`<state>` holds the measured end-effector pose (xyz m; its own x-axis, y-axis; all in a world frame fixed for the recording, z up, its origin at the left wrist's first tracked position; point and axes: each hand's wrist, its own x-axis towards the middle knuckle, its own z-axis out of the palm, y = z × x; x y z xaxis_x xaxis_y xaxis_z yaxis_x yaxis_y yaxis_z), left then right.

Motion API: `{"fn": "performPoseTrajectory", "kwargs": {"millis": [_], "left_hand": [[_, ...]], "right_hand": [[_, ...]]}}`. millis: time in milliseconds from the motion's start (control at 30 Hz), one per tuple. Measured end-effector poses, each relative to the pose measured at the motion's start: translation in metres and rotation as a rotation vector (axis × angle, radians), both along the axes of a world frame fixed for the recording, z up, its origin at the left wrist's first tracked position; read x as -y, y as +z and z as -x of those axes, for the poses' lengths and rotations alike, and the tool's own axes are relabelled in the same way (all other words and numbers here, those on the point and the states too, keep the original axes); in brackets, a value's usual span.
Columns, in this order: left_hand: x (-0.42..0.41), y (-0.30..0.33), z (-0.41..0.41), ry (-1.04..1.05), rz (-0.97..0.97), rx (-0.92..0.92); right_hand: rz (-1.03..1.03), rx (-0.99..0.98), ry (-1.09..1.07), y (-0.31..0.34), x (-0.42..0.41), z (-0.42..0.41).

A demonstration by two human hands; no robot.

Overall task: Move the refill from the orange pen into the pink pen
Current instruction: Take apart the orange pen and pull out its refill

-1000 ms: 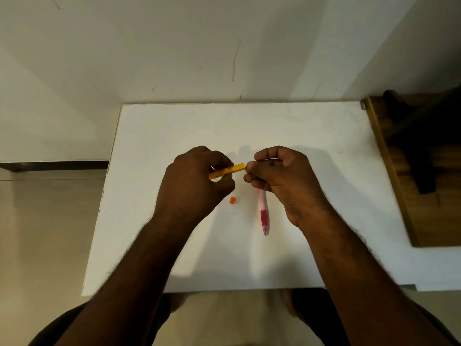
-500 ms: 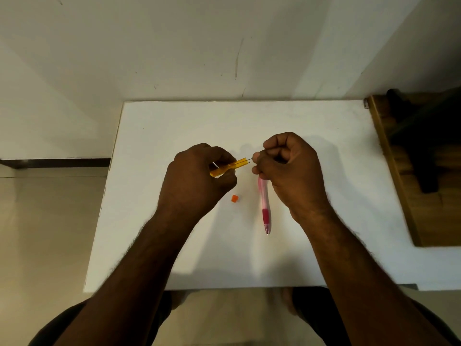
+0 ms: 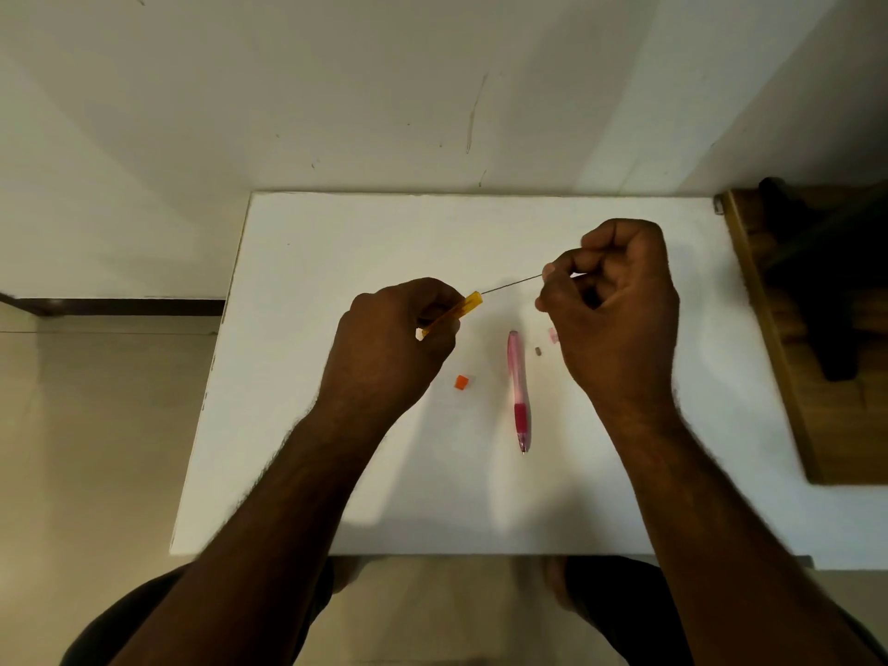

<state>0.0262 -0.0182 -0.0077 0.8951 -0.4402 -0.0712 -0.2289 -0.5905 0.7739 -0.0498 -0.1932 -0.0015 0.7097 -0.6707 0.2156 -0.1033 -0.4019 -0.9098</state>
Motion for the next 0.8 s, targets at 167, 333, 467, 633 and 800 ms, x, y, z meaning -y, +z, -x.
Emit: {"fn": "performPoseTrajectory", "kwargs": {"millis": [167,333,467,633,800], "left_hand": [[0.002,-0.003,0.001,-0.009,-0.053,0.011],[0.005,-0.014,0.003,-0.02,-0.265,0.072],[0.005,-0.023,0.002,-0.038,-0.42,0.081],[0.006,-0.029,0.002,-0.052,-0.509,0.114],[0.007,-0.033,0.001,-0.072,-0.536,0.126]], "right_hand": [[-0.135,0.034,-0.078,0.005,0.007,0.001],[-0.247,0.02,-0.09,0.005,0.007,0.001],[-0.273,0.013,-0.058,0.005,0.005,0.001],[-0.276,-0.002,-0.035,0.005,0.006,0.002],[-0.289,-0.009,-0.026,0.006,0.006,0.004]]}}
